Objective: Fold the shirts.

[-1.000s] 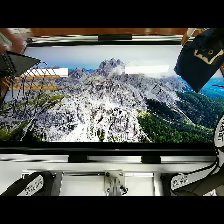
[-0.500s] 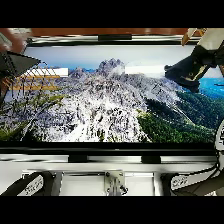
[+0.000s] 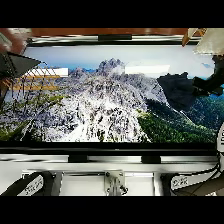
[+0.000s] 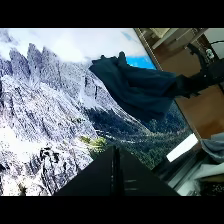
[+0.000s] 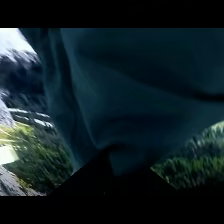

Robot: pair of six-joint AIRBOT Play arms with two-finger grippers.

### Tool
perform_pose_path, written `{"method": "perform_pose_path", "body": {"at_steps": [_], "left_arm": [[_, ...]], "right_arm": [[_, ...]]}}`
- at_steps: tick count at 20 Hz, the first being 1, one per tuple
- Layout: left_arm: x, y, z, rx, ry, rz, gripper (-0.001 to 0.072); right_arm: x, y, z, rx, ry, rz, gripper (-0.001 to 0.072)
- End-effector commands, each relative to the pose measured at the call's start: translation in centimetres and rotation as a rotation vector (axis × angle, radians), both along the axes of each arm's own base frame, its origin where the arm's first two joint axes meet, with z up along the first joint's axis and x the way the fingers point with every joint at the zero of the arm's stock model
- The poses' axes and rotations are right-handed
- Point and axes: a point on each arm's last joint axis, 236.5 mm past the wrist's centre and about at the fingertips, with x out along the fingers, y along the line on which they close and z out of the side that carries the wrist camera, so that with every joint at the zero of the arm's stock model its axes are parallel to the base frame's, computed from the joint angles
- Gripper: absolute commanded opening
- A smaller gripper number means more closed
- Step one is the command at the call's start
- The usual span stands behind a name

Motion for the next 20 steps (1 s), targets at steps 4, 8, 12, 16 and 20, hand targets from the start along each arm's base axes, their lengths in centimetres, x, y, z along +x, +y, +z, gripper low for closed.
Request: {"method": "perform_pose_path", "body": {"at_steps": [4,8,12,16,20], "left_arm": [[-0.8,-0.4,-0.4,0.009,0.017,-0.035,0.0039],[-0.8,-0.4,-0.4,0.011,0.016,-0.035,0.0038],[-0.8,-0.4,-0.4,0.011,0.015,-0.035,0.0039],[-0.7,-0.3,-0.4,0.01,0.014,-0.032,0.0039],[-0.4,-0.2,-0.2,0.007,0.007,-0.019,0.0039]], "right_arm": [[-7.0,-0.1,-6.8,-0.005,0.292,-0.175,0.0084],[-8.3,-1.3,-7.4,-0.061,0.341,-0.211,0.0211],[-10.9,-3.4,-6.1,-0.168,0.434,-0.195,0.0498],[-10.0,-8.5,-1.9,-0.358,0.308,-0.178,0.0495],[1.0,-5.7,2.5,-0.216,-0.23,-0.156,0.0215]]}}
